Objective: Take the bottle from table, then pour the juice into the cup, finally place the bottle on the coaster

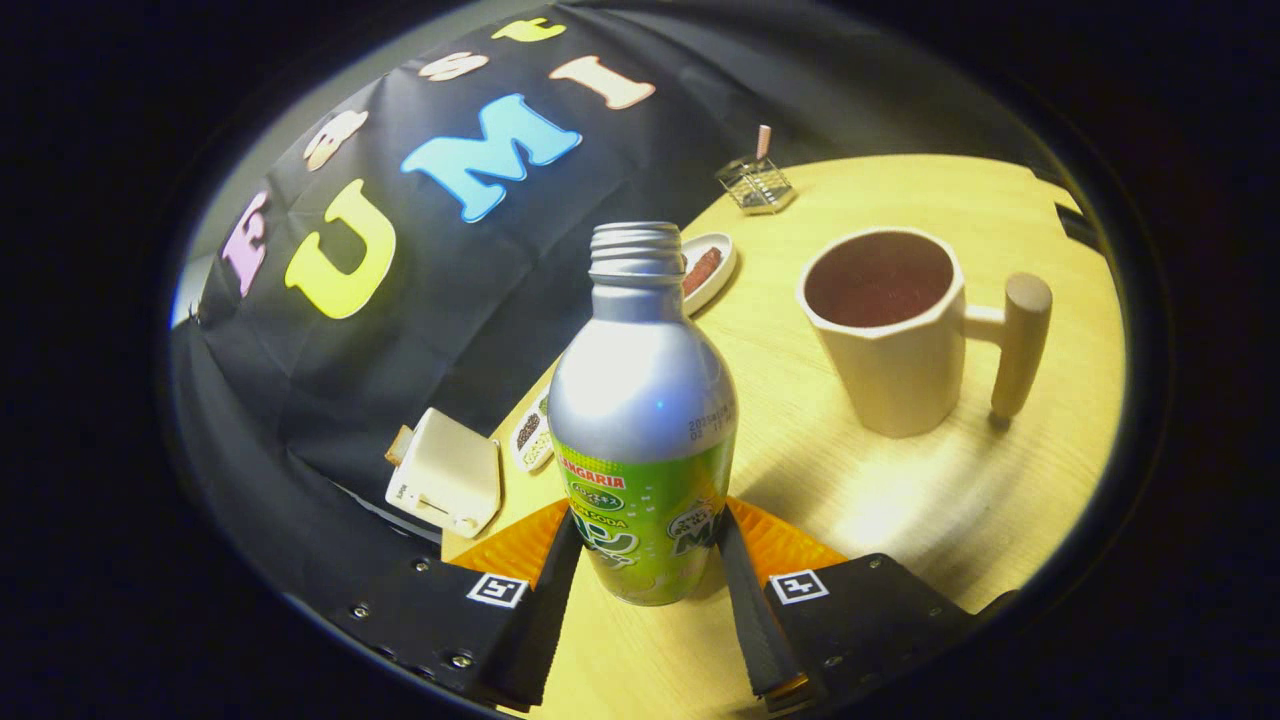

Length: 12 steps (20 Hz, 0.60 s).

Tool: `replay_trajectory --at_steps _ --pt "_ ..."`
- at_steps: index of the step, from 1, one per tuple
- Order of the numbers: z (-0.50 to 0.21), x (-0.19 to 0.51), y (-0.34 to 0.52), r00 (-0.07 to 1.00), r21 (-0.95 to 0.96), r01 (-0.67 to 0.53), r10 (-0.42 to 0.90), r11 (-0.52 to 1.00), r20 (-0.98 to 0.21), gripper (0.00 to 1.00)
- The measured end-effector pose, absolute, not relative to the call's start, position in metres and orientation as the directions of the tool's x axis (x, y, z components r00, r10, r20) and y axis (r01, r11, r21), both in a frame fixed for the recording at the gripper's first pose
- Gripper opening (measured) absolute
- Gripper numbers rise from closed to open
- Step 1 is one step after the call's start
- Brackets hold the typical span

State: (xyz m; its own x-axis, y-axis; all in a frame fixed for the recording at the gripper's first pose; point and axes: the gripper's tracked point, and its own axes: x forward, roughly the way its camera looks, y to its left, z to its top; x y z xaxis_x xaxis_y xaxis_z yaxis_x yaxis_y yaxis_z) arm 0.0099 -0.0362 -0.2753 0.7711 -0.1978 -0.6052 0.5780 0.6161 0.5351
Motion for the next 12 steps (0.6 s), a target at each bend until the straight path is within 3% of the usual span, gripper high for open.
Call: replay_trajectory --at_steps 12 --pt "-0.279 0.071 -0.043 0.763 0.287 0.525 -0.294 0.801 -0.576 0.73"
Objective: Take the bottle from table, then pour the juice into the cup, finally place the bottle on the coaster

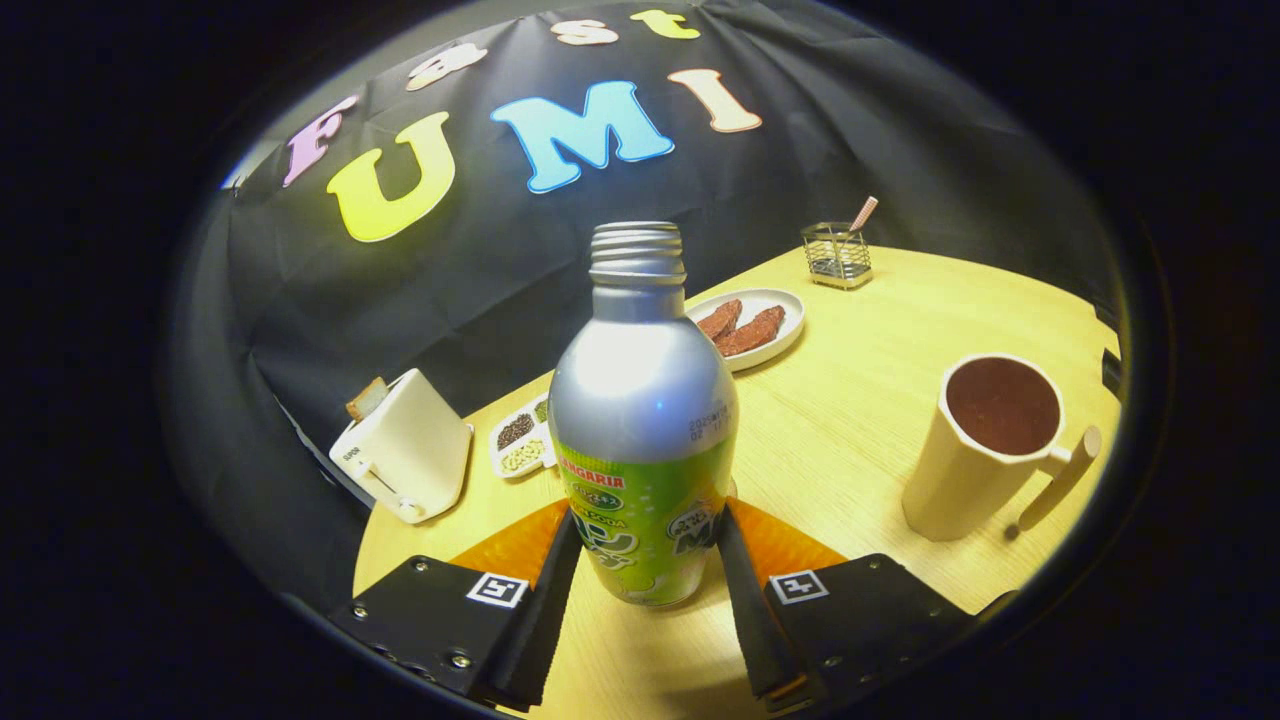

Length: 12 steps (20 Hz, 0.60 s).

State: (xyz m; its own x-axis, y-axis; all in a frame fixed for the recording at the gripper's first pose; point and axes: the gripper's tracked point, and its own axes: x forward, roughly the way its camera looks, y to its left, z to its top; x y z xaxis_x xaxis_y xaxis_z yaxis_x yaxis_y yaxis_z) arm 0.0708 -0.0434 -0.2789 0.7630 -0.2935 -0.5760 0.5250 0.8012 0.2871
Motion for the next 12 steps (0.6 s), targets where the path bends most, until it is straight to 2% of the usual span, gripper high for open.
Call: replay_trajectory --at_steps 12 --pt "-0.292 0.115 -0.072 0.738 0.111 0.54 -0.406 0.834 -0.54 0.73"
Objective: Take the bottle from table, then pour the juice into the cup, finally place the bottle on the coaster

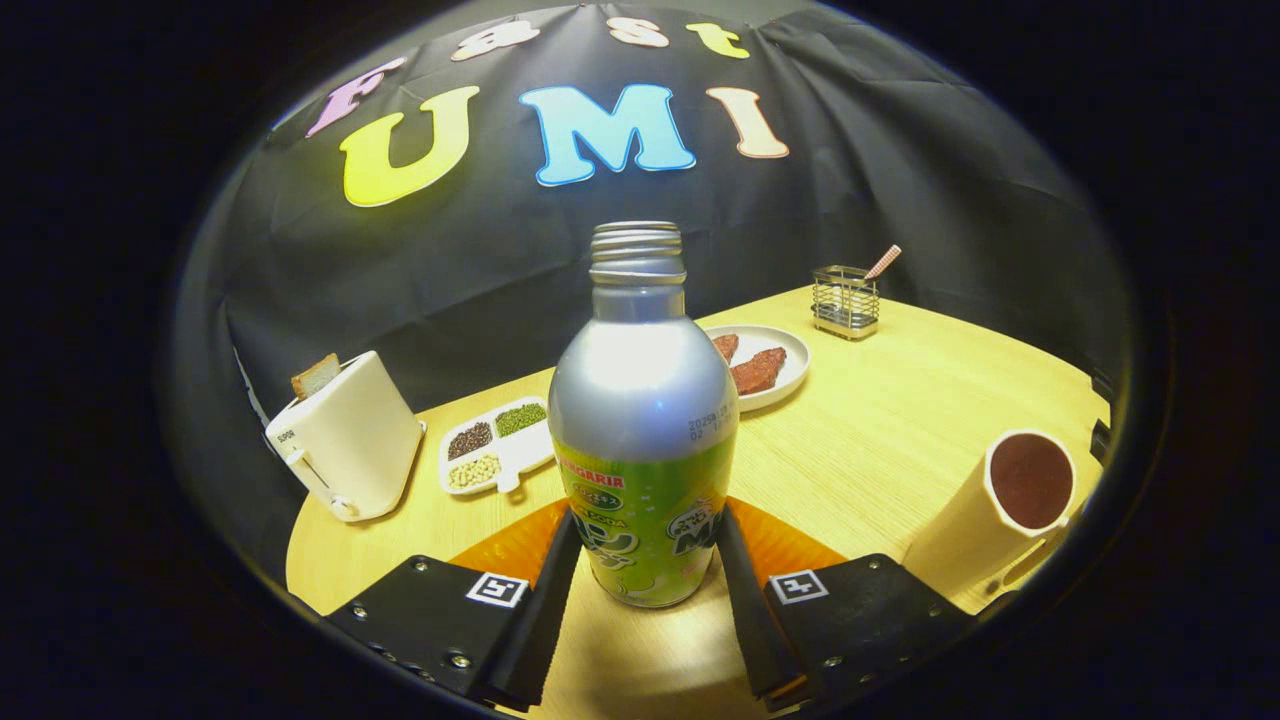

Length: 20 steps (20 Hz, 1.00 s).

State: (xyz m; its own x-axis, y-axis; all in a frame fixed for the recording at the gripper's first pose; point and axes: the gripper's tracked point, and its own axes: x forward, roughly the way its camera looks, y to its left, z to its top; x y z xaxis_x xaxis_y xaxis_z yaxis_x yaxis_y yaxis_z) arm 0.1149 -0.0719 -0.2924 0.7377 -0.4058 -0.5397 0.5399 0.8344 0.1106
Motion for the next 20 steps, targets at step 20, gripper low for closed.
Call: replay_trajectory --at_steps 20 --pt "-0.312 0.134 -0.079 0.743 -0.073 0.467 -0.436 0.881 -0.508 0.81"
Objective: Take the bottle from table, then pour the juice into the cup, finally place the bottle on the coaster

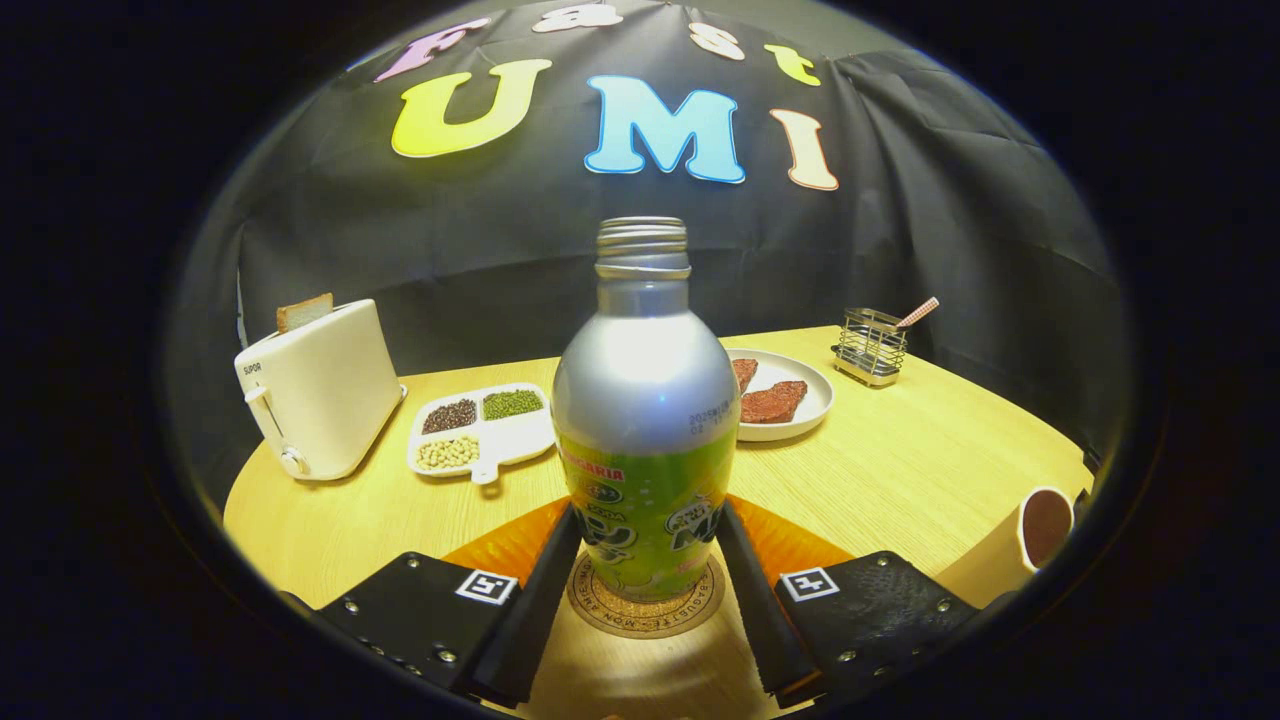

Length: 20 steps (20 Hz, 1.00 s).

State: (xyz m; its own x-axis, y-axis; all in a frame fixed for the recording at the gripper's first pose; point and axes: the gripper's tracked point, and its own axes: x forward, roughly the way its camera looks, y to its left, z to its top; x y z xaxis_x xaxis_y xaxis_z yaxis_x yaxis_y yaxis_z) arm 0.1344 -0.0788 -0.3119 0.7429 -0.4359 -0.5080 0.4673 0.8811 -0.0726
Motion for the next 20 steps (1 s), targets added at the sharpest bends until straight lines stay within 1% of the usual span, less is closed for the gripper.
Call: replay_trajectory --at_steps 1,3,9,15,20 --pt "-0.311 0.132 -0.08 0.74 -0.084 0.47 -0.444 0.879 -0.505 0.83" --pt "-0.306 0.13 -0.078 0.744 -0.08 0.467 -0.44 0.88 -0.503 0.83" --pt "-0.261 0.12 -0.066 0.805 -0.016 0.419 -0.38 0.908 -0.456 0.85" --pt "-0.194 0.108 -0.051 0.874 -0.013 0.32 -0.301 0.947 -0.382 0.85" --pt "-0.132 0.098 -0.041 0.918 0.029 0.273 -0.251 0.962 -0.307 0.85"
